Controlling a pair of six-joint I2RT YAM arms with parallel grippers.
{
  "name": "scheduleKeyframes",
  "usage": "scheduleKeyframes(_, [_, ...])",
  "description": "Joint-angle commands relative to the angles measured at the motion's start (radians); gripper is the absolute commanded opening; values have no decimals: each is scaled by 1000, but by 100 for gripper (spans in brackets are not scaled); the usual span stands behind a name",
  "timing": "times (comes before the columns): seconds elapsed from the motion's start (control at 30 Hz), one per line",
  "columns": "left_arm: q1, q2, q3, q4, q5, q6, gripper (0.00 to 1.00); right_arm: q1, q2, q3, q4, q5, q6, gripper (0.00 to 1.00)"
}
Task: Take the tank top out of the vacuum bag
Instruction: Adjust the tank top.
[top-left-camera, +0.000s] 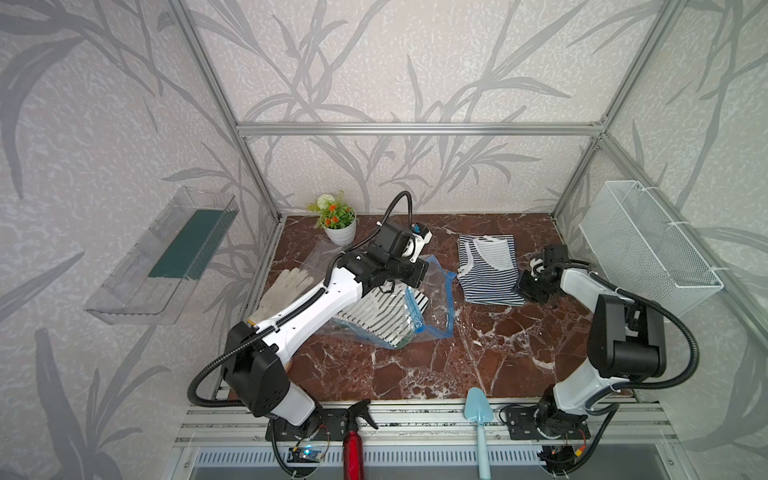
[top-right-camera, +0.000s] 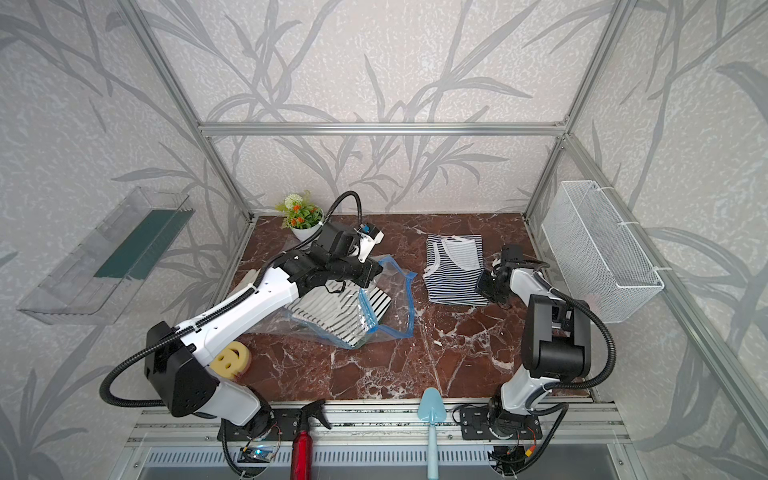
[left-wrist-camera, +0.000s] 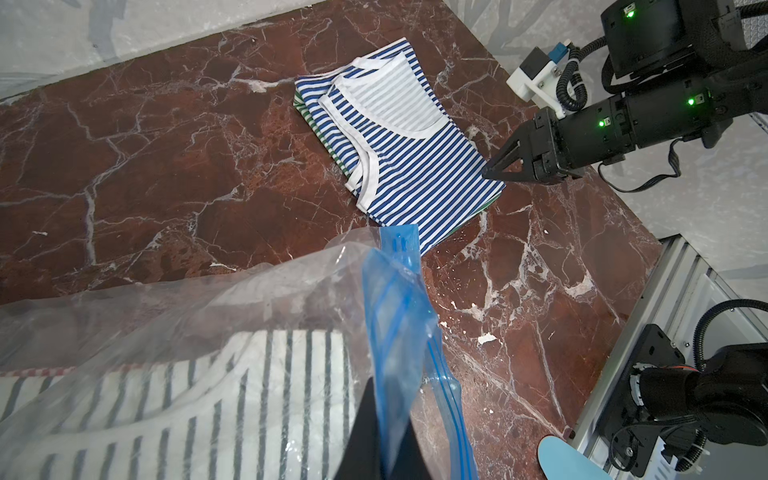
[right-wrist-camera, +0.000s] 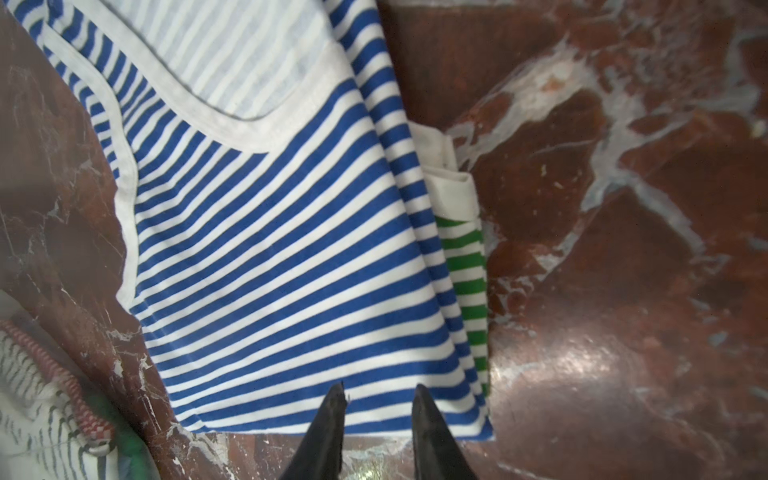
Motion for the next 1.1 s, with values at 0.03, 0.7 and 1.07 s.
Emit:
scheduleKeyframes(0.03, [-4, 13, 29, -7, -9, 19, 0, -3, 49, -23, 25, -36, -2, 29])
scheduleKeyframes(0.7, [-3, 24, 34, -13, -11, 15, 0, -15, -88, -90, -62, 142, -35, 27])
scheduleKeyframes(1.07, [-1, 30, 38, -16, -14, 20, 0, 102, 81, 204, 55, 51, -13, 33])
